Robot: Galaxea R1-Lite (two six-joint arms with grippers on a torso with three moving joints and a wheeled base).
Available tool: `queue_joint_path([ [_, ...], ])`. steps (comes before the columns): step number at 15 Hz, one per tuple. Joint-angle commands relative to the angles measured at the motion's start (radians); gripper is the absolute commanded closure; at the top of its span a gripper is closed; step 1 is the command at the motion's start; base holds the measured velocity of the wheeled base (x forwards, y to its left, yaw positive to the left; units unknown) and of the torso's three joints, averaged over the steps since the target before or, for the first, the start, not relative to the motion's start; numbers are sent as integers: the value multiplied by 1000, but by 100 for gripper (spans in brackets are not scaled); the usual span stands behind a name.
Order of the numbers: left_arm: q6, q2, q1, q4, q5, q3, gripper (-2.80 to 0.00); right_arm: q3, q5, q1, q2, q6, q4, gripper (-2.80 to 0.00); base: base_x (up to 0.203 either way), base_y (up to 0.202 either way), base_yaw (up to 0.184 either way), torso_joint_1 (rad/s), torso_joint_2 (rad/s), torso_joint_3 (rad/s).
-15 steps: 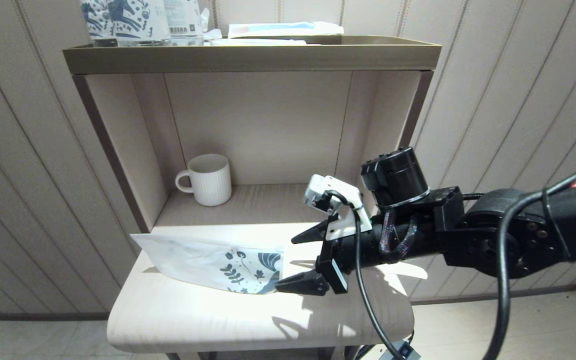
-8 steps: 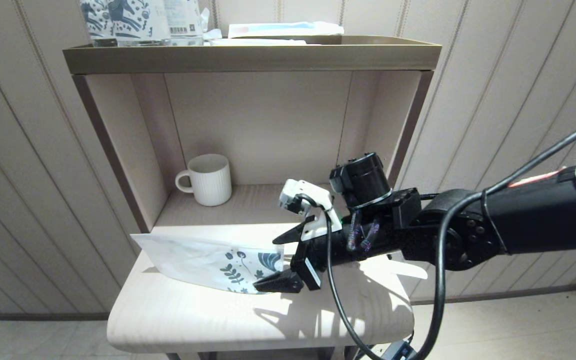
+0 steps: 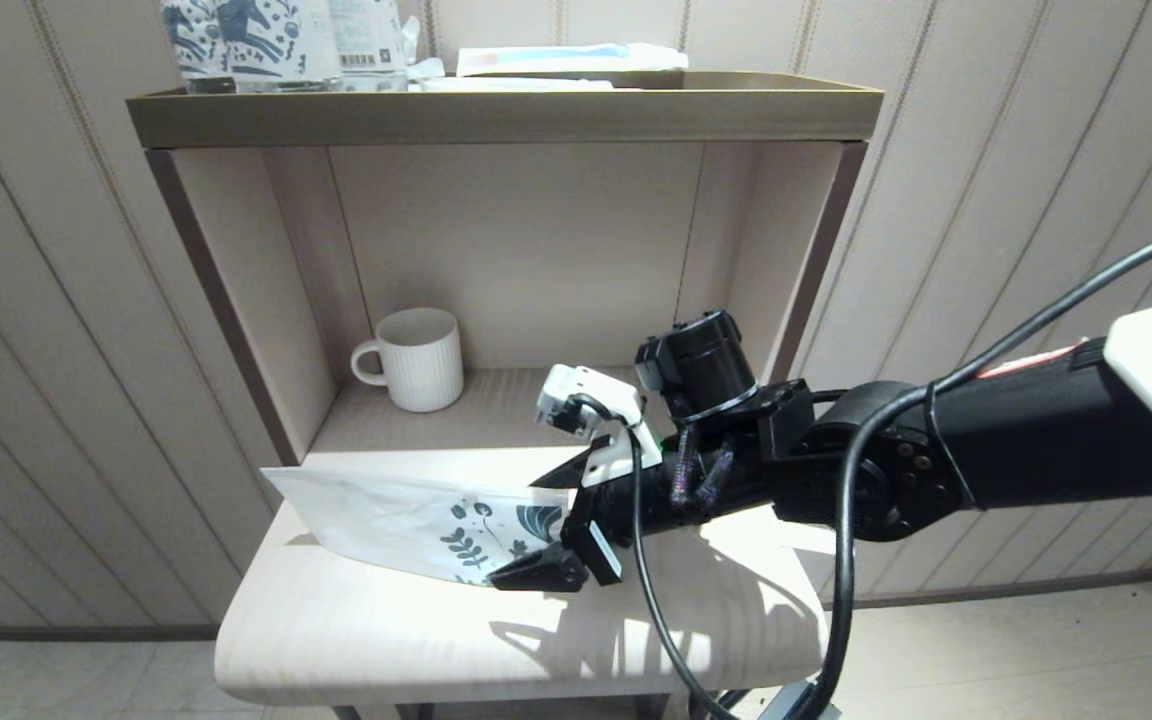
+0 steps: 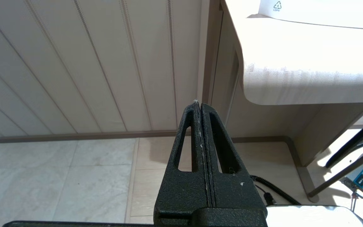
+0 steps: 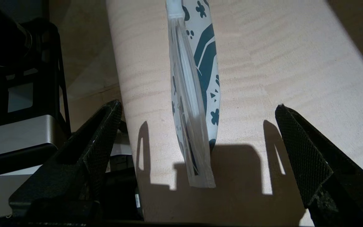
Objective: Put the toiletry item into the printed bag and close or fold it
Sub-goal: Pick up the storage bag
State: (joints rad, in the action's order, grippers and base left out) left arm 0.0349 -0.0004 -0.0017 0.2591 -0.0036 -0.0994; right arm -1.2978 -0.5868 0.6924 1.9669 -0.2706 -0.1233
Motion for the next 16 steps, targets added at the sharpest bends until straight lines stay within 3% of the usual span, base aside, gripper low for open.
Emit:
queue_joint_path([
  [1, 0, 0, 0, 2, 1, 0, 0, -11, -2, 7, 9, -1, -3, -280, 0, 0, 0, 0, 0, 0],
  [16, 0, 0, 0, 1, 1, 1, 0, -31, -10, 13, 20, 0, 2, -280, 0, 0, 0, 0, 0, 0],
])
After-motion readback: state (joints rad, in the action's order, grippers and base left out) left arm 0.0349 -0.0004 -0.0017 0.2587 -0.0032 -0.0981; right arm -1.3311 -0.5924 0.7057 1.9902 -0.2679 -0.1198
